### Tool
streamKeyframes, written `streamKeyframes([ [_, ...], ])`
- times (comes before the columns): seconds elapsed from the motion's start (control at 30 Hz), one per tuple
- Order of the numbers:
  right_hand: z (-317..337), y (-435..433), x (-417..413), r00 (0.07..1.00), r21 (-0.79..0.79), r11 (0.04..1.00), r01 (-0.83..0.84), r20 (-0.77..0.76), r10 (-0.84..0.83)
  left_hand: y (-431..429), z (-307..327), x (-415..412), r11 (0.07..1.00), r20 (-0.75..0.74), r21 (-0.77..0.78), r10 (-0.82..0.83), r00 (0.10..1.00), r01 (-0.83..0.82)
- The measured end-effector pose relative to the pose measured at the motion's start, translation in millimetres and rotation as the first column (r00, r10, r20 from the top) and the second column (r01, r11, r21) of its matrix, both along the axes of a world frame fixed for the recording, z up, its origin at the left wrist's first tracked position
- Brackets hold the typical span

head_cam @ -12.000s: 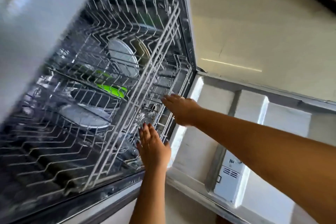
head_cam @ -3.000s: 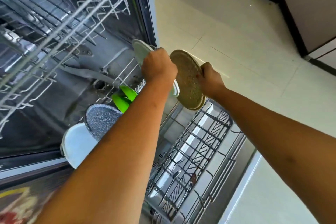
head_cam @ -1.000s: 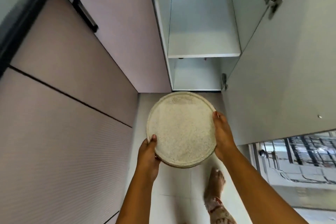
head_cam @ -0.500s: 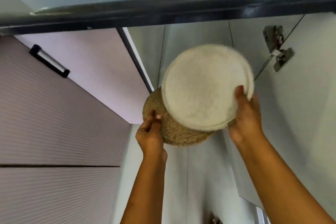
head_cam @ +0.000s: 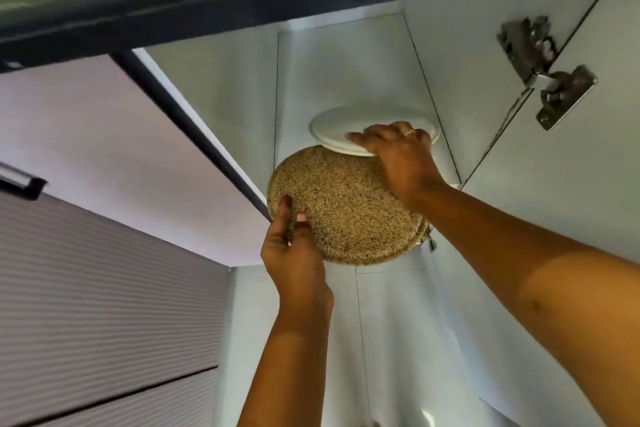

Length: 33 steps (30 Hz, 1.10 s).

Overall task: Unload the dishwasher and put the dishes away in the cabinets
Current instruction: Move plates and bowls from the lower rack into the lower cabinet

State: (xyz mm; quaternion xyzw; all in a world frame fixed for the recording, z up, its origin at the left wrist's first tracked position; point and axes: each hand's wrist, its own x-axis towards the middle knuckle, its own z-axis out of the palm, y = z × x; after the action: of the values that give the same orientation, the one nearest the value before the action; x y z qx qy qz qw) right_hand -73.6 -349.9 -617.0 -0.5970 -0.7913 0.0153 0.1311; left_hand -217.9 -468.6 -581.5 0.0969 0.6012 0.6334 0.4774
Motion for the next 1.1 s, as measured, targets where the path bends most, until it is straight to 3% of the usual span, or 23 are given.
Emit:
streamKeyframes([
  [0.2,-30.0,35.0,-0.5,0.995,-0.180,0.981,0.073,0.075,-0.060,-8.8,-6.2,3.6,0.995,-0.042,-0.032,0.095,0.995,-0.096],
  [0.3,-38.8,51.9,-3.2,0.990,-0.210,0.976,0.059,0.138,-0.031,-14.4,-6.4,6.5,0.988,-0.114,0.025,0.153,0.982,-0.151],
  [0.57,-74.9,83.5,-13.6,0.996,-0.236,0.970,0.052,0.083,-0.033,15.1,-19.9,-8.2,0.978,-0.162,0.178,0.141,0.977,-0.112],
  [0.8,-78.8,88.1,-36.0,0.973,-0.003,0.991,0.133,0.192,-0.130,33.0,-34.0,-12.3,0.960,-0.224,0.270,0.139,0.965,-0.075],
  [0.97,-79.8,96.2,-39.9,0.974,0.011,0.990,0.140,0.177,-0.140,48.3,-30.6,-10.5,0.929,-0.452,0.361,0.099,0.886,0.080],
  [1.1,-82.3,103.4,-39.4,0.990,-0.002,0.994,0.112,0.091,-0.112,71.8,-25.2,-10.8,0.902,-0.512,0.410,0.107,0.852,0.133],
])
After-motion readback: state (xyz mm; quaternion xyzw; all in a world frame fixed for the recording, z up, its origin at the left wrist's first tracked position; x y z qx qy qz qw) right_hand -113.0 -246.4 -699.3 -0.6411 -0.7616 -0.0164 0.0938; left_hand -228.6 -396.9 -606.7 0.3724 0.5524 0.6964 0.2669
